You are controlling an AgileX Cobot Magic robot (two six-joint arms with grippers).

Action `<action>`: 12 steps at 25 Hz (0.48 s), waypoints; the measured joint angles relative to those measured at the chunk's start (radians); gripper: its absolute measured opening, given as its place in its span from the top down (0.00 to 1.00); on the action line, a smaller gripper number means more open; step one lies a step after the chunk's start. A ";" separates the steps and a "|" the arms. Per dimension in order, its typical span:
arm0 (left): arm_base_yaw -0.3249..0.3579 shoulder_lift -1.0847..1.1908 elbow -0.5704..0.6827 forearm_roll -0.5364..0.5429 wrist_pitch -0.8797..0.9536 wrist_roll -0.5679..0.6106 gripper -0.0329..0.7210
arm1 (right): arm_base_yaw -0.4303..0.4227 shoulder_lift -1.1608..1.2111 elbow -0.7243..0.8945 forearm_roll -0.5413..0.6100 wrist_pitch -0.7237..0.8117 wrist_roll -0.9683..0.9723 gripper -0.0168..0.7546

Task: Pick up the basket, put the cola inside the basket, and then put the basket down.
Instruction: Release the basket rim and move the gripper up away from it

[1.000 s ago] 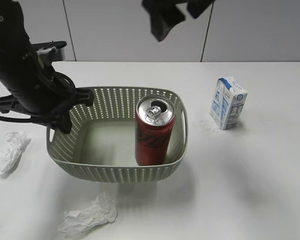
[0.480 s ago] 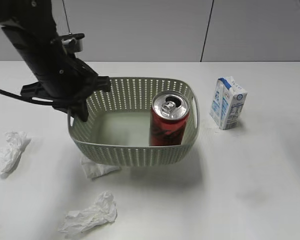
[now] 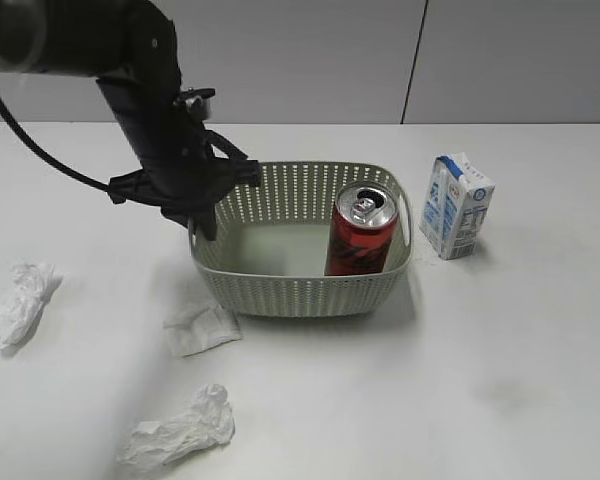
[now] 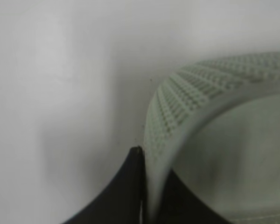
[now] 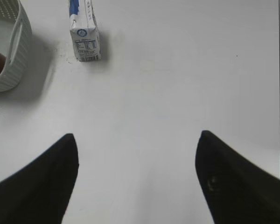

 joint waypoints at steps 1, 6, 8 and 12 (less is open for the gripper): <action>0.000 0.006 0.000 0.000 -0.008 0.000 0.95 | 0.000 -0.042 0.034 0.002 -0.001 0.008 0.21; 0.000 0.017 -0.002 -0.012 -0.054 0.000 0.77 | 0.000 -0.281 0.188 0.008 -0.017 0.017 0.21; 0.000 0.017 -0.002 -0.015 -0.071 0.019 0.58 | 0.000 -0.366 0.270 0.008 -0.050 0.017 0.21; 0.004 0.017 -0.004 -0.023 -0.075 0.075 0.20 | 0.000 -0.523 0.449 0.008 -0.088 0.018 0.21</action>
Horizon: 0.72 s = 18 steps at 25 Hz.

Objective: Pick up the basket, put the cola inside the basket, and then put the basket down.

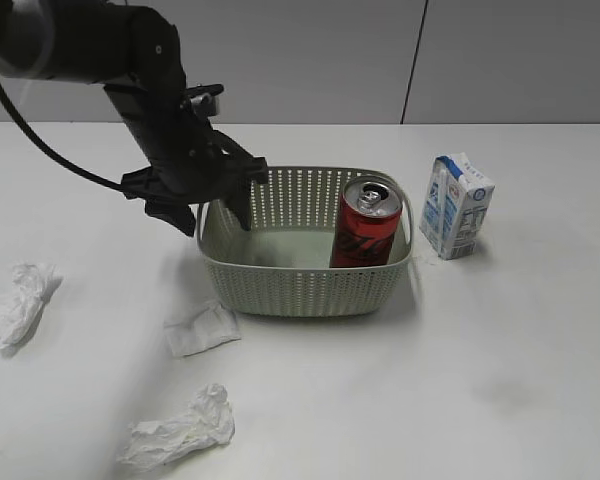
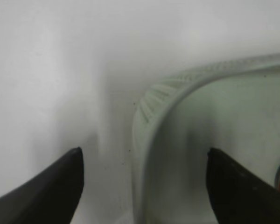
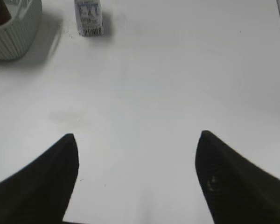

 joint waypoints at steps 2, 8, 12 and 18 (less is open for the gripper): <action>0.010 0.000 -0.011 -0.010 0.020 0.021 0.10 | 0.000 -0.074 0.066 0.002 0.002 0.001 0.21; 0.090 0.000 -0.137 -0.030 0.148 0.088 0.06 | 0.000 -0.273 0.145 0.031 0.008 0.001 0.21; 0.169 0.000 -0.239 -0.029 0.217 0.127 0.07 | 0.000 -0.371 0.145 0.036 0.007 0.001 0.21; 0.309 0.000 -0.296 0.037 0.341 0.214 0.08 | 0.000 -0.406 0.146 0.041 0.007 0.001 0.21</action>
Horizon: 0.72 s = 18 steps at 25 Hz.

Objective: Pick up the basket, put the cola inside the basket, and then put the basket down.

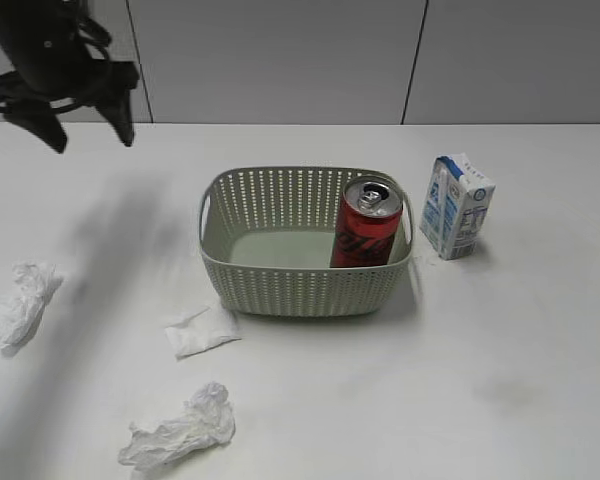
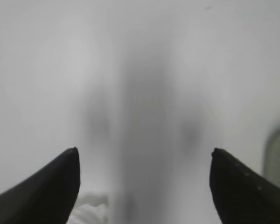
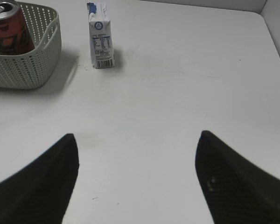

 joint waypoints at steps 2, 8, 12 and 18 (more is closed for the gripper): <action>0.044 0.000 0.000 0.049 0.029 0.017 0.08 | 0.000 0.000 0.000 0.001 0.000 0.000 0.21; 0.173 -0.046 0.000 0.019 0.038 0.049 0.10 | 0.000 0.000 0.001 0.002 0.000 0.000 0.21; 0.230 -0.118 0.000 0.015 0.040 0.052 0.11 | 0.000 0.000 0.001 0.002 0.000 0.000 0.21; 0.293 -0.240 0.017 0.021 0.039 0.078 0.13 | 0.000 0.000 0.001 0.022 0.000 0.002 0.21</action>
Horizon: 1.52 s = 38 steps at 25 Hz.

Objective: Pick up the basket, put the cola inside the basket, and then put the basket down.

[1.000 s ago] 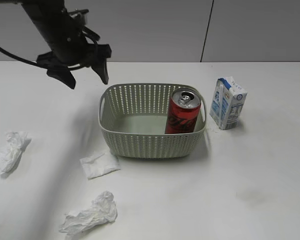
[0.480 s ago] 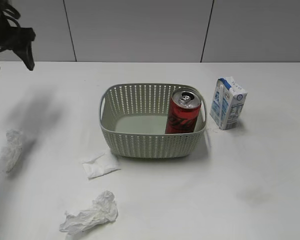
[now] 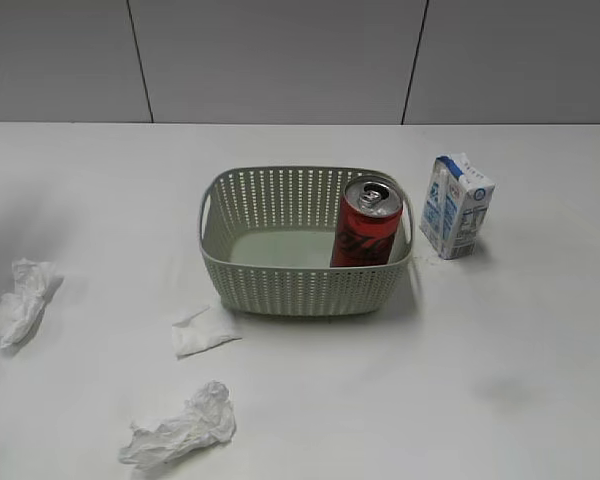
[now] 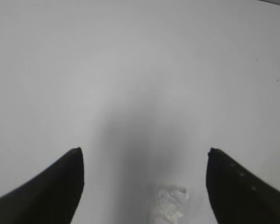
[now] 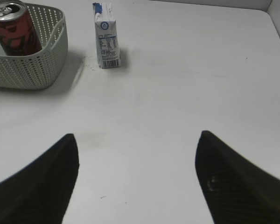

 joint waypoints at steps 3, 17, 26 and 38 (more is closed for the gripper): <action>-0.005 -0.083 0.068 0.002 0.001 0.029 0.14 | 0.000 0.000 0.000 0.019 0.000 0.003 0.21; -0.085 -0.687 0.864 0.036 -0.372 0.096 0.18 | -0.221 0.000 0.000 0.028 0.000 0.005 0.21; -0.118 -1.107 1.227 0.026 -0.344 0.098 0.18 | -0.221 0.000 0.000 0.032 0.000 0.006 0.21; -0.118 -1.495 1.307 0.028 -0.325 0.097 0.18 | -0.221 0.000 0.000 0.033 0.000 0.006 0.21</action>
